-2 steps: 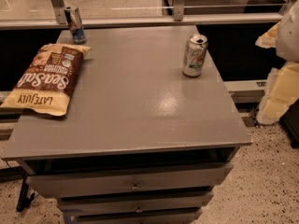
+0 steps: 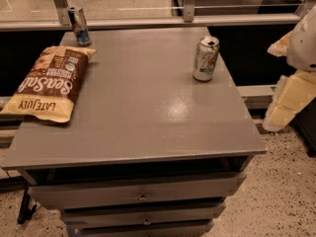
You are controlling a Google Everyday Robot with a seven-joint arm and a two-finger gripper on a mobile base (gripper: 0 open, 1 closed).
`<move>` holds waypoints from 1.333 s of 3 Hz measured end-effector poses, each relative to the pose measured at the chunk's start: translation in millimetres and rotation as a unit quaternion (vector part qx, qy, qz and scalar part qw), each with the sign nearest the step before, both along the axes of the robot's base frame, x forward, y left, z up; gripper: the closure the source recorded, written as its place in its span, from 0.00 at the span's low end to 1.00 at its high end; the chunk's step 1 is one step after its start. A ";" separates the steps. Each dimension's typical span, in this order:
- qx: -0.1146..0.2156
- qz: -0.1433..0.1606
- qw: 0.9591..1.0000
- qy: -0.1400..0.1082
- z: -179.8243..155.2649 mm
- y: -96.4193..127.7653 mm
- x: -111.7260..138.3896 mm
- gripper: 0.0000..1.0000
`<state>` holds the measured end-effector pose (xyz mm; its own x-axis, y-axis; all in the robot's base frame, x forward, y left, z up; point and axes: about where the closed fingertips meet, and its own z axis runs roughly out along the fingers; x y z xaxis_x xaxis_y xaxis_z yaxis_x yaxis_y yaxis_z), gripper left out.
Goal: Move 7up can near brown chip bag
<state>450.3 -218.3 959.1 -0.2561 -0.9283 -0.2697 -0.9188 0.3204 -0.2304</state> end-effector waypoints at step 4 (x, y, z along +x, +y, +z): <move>0.265 -0.064 0.955 -0.114 -68.2 36.6 156.4 0.00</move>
Offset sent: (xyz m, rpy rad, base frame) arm 0.1487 0.0222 -0.0690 0.4158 -0.2197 -0.1177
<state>606.6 -181.7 890.9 -0.2366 -0.6106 -0.7558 -0.8099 0.5537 -0.1937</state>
